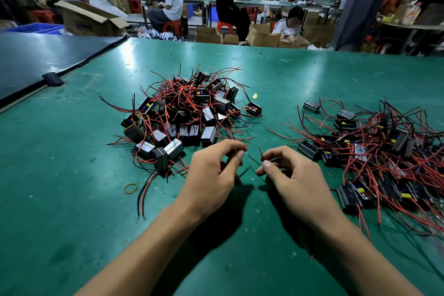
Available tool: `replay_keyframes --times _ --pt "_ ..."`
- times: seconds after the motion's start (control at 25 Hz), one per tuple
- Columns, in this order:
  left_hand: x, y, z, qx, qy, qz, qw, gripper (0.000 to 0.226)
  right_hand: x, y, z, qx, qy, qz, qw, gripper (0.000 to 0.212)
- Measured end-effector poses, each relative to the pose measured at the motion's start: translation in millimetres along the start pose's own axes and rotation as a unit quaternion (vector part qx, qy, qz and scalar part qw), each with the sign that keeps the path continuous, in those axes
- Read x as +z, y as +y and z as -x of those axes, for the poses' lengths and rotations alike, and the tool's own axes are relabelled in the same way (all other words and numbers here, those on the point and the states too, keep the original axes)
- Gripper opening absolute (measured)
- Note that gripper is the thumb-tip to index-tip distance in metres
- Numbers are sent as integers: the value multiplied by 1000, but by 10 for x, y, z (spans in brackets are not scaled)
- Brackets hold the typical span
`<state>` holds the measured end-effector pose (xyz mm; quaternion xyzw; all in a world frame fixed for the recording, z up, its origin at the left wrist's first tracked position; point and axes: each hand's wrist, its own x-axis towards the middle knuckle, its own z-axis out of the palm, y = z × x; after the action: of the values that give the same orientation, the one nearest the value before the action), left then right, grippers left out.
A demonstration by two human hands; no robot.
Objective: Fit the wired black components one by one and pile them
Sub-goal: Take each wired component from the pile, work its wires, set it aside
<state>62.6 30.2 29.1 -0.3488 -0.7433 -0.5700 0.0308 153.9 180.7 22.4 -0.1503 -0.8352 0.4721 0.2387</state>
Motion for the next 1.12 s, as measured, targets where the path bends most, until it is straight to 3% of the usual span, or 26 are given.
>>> replay_keyframes --times 0.28,0.68,1.0,1.12 --pt "12 -19 -4 47 40 -62 996 17 44 -46 36 -30 -20 -1 999 11" --pt "22 40 19 1 23 -13 1000 13 45 -60 52 -34 -15 1 999 12" --pt "51 42 13 38 39 -18 998 3 63 -71 64 -52 1 19 998 8" --pt "27 15 18 95 17 -57 994 4 60 -102 61 -61 37 -13 997 6"
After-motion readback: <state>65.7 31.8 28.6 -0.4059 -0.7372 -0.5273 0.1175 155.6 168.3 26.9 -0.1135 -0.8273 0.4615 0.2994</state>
